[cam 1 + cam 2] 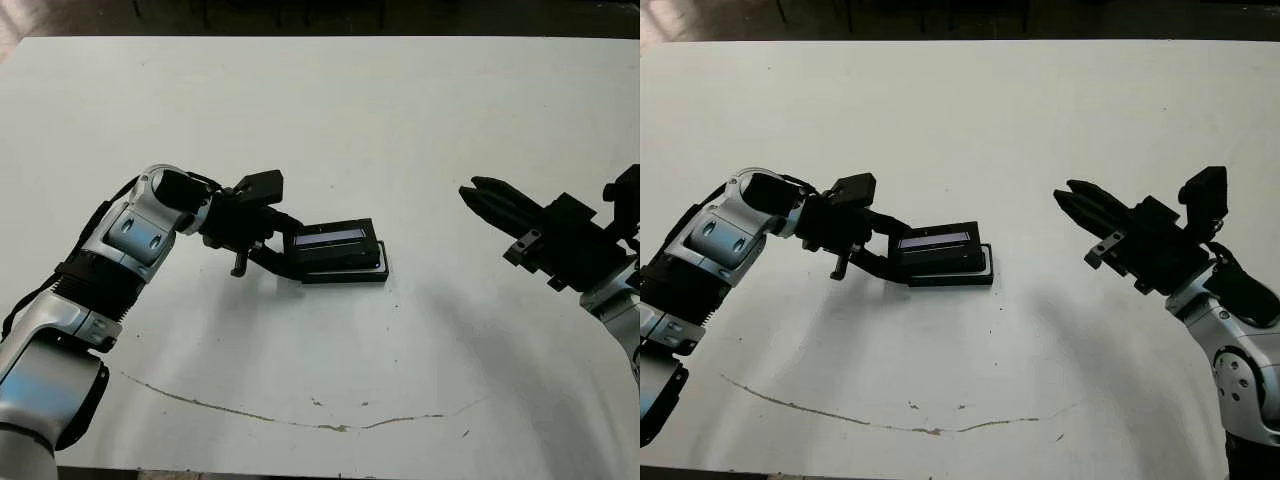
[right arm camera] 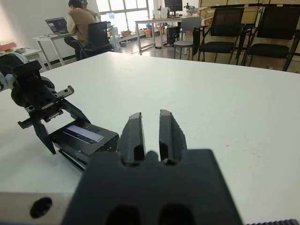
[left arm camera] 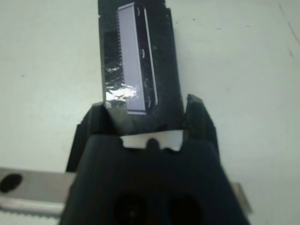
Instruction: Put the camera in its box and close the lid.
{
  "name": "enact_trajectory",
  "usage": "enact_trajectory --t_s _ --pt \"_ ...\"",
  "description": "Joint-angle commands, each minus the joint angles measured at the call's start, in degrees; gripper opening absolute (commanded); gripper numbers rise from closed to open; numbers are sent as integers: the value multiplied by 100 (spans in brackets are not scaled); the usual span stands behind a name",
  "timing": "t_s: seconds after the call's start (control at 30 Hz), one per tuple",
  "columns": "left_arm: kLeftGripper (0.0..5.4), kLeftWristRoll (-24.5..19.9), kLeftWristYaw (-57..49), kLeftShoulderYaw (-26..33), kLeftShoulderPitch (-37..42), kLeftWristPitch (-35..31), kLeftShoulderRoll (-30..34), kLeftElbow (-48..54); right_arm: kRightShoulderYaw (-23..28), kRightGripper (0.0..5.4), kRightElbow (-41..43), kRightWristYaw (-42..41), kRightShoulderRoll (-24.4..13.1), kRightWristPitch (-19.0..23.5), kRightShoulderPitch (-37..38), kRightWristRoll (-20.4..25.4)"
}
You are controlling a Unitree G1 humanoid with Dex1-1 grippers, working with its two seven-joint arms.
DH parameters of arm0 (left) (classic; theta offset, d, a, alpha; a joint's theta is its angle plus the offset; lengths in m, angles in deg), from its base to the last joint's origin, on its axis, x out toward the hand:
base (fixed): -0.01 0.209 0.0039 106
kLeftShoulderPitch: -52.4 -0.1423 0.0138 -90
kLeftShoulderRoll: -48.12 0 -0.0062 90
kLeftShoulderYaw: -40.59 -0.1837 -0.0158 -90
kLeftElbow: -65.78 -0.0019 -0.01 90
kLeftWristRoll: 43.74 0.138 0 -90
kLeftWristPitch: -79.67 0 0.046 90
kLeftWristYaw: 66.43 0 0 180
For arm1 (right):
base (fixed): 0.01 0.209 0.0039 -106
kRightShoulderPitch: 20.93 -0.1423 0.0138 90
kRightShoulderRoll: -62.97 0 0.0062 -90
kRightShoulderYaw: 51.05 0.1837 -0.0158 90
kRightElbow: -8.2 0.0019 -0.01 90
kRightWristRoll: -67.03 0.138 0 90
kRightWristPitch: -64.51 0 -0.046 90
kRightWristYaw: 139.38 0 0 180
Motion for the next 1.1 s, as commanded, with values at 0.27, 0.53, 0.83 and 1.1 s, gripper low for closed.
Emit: enact_trajectory --t_s 0.27,0.53,0.83,1.1 --pt "142 211 281 -172 -126 -43 59 -136 -25 0 -89 -45 -82 74 -3 -62" --pt "142 275 205 -178 -152 -170 75 58 -54 0 -225 -158 -83 13 -72 -112" --pt "142 374 -127 -182 -173 -180 -191 -14 -31 0 -278 -262 -108 -61 -77 -235" --pt "142 489 -234 -326 -20 -261 -527 -111 -12 0 -351 -334 -85 -45 -88 -236"
